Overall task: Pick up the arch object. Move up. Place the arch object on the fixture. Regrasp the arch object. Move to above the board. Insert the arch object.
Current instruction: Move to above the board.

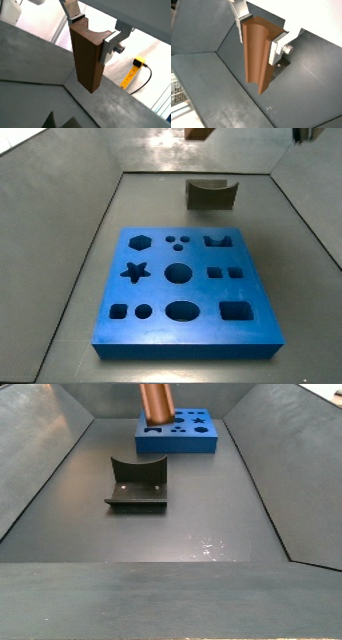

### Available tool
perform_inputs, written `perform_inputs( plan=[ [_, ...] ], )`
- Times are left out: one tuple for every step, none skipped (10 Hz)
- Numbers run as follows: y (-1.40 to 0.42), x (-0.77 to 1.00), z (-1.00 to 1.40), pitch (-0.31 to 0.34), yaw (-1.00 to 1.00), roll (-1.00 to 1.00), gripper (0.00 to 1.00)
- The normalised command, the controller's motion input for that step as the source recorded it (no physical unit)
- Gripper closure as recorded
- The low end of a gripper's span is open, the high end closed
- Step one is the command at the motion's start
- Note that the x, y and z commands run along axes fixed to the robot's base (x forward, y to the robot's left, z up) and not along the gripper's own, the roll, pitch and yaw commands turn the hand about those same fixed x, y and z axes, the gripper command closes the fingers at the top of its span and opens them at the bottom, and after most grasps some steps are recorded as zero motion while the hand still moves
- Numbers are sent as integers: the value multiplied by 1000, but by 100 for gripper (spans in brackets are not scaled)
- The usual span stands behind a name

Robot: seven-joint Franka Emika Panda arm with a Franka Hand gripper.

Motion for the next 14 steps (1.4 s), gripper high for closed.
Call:
perform_inputs(
  plan=[
    [-42, -14, 680, 30, 6, -30, 100],
    [-35, -10, 561, 46, 3, -31, 100],
    [-26, 3, 334, 73, 5, -33, 100],
    [-25, 7, 171, 98, 12, -31, 100],
    [-1000, -575, 223, -135, -128, -1000, 100],
    [-1000, -576, 227, -139, -125, -1000, 100],
    [-1000, -636, 251, -155, -130, -1000, 100],
    [-1000, -663, 222, -158, -139, -1000, 100],
    [-1000, -697, 230, -159, -155, -1000, 100],
    [-988, -704, 224, -154, -161, -1000, 100],
    [-575, -452, 135, -145, -171, -1000, 100],
    [-312, -279, 67, -136, -176, -1000, 100],
    [-94, -140, 21, -120, -176, -1000, 100],
    [-56, -107, 15, -117, -178, -1000, 100]
  ],
)
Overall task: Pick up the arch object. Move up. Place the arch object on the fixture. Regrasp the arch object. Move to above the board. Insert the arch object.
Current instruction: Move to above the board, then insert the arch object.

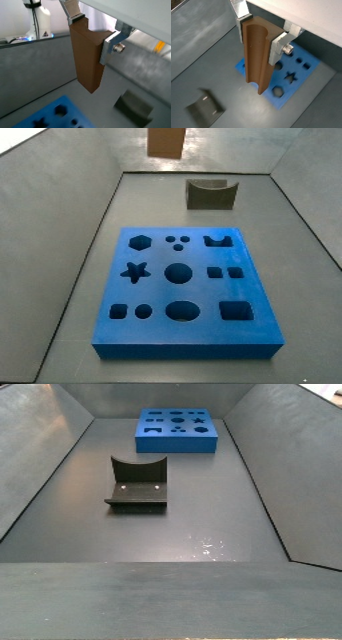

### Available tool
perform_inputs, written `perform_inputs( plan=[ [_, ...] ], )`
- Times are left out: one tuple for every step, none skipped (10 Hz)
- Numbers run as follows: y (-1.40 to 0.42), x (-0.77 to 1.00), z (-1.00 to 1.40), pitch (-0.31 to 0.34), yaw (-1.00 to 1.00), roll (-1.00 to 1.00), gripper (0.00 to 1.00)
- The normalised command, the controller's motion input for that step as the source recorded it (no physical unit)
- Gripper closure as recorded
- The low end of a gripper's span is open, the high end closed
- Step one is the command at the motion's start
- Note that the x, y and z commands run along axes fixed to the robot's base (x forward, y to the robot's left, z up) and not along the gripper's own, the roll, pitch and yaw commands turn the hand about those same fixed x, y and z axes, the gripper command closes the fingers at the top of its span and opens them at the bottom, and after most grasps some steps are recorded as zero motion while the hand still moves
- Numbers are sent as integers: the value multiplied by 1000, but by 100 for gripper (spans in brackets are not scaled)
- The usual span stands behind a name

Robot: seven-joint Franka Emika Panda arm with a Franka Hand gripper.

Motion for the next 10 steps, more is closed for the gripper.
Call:
perform_inputs(
  plan=[
    [-7, -82, 7, -114, -171, -1000, 100],
    [11, -69, 1, -109, -152, -917, 100],
    [25, -57, 3, -74, -87, -608, 100],
    [18, -49, 1, -61, -66, -468, 100],
    [9, -26, -3, -26, -20, -236, 100],
    [0, 0, -6, -9, 0, 0, 100],
    [0, 126, -9, 0, 0, -7, 100],
    [0, 277, -29, 0, 0, -13, 100],
    [0, 317, -23, 0, 0, -19, 100],
    [0, 37, 0, 0, -20, 0, 100]
  ],
)
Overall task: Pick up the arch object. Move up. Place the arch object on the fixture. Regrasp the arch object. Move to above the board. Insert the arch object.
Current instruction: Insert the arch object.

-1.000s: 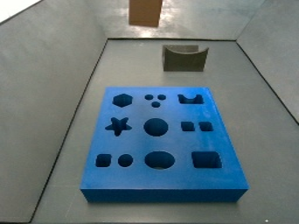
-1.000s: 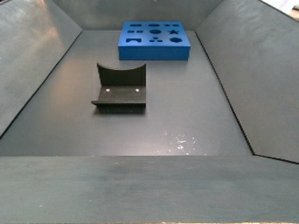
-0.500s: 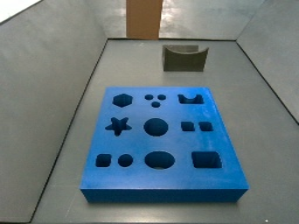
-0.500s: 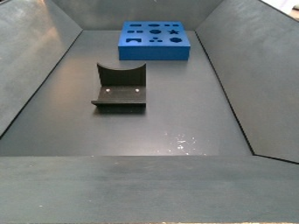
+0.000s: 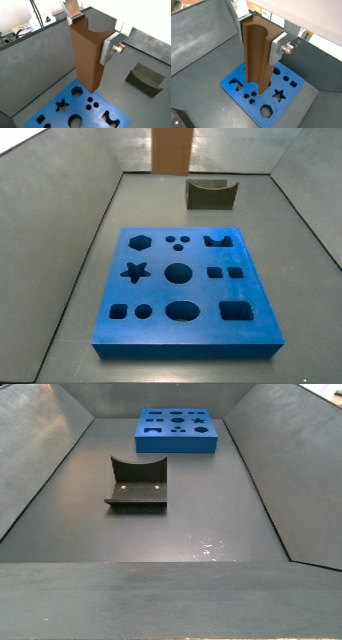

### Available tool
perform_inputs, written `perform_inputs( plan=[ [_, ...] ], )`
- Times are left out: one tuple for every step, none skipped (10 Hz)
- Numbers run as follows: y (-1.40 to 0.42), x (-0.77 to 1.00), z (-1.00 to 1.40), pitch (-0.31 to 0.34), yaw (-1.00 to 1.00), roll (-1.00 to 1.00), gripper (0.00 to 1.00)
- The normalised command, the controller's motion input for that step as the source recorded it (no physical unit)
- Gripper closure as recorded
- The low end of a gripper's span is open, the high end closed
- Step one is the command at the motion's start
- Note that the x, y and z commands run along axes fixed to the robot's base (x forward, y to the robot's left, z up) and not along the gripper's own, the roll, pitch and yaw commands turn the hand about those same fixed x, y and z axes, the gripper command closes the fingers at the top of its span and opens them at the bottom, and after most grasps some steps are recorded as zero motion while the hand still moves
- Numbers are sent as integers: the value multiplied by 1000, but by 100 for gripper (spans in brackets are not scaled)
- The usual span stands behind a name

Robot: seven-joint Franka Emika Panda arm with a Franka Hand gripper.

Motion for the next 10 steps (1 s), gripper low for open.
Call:
perform_inputs(
  plan=[
    [0, 29, 0, 0, 0, 0, 100],
    [0, 171, -9, 0, 0, 0, 100],
    [0, 294, -23, 0, 0, 0, 100],
    [0, 400, -29, -1, 0, -20, 100],
    [0, 443, -31, 0, 0, -16, 100],
    [0, 463, -29, 0, 0, -19, 100],
    [6, 503, -26, 0, -11, -14, 100],
    [40, 580, -14, 0, -3, -13, 100],
    [100, 563, -11, 0, 0, -21, 100],
    [134, 540, -23, 0, 0, -20, 100]
  ],
)
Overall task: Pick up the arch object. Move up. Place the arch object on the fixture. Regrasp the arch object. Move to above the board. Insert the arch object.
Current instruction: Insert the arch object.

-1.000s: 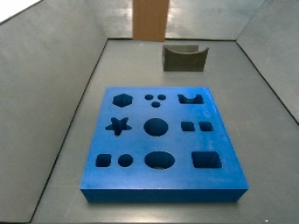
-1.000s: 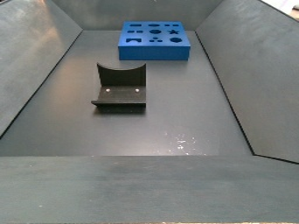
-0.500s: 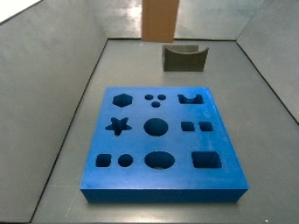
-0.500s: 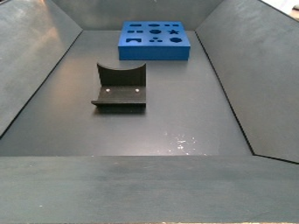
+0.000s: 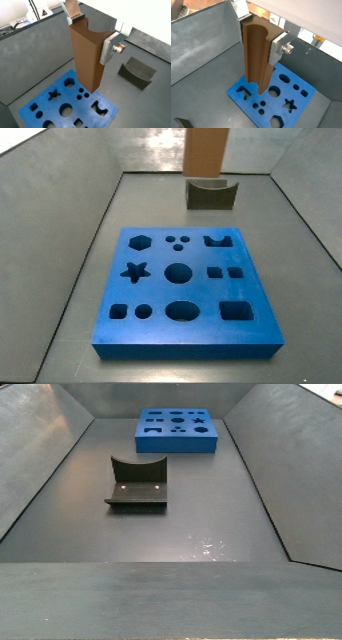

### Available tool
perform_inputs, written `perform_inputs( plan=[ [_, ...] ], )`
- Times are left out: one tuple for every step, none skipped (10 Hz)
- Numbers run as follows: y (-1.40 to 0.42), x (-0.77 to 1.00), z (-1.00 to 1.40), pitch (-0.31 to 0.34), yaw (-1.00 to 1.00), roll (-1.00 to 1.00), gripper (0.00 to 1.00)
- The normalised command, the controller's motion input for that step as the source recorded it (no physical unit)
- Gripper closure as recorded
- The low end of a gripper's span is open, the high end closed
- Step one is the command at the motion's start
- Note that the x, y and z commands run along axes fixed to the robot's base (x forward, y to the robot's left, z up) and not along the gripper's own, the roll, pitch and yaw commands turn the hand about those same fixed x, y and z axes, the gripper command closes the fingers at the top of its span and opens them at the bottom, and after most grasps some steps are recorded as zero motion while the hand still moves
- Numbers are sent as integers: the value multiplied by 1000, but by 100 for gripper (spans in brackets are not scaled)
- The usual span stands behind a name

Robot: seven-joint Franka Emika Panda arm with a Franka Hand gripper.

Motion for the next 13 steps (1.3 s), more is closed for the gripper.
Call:
perform_inputs(
  plan=[
    [163, 474, -31, 0, 0, -24, 100],
    [166, 397, -60, 0, 0, -29, 100],
    [111, 329, -60, 0, 0, -26, 100],
    [0, 0, 0, 0, 0, -9, 100],
    [0, 0, -17, 0, 0, 0, 100],
    [0, 83, -29, 0, 0, 0, 100],
    [0, 174, -37, 0, 0, 0, 100],
    [23, 371, -23, 4, 0, 0, 100],
    [31, 471, -43, 21, 0, 0, 100],
    [3, 566, -71, 11, 0, 0, 100],
    [40, 617, -86, 49, 0, 0, 100],
    [43, 603, -131, 47, 0, 0, 100],
    [63, 440, -180, 36, 0, 0, 100]
  ],
)
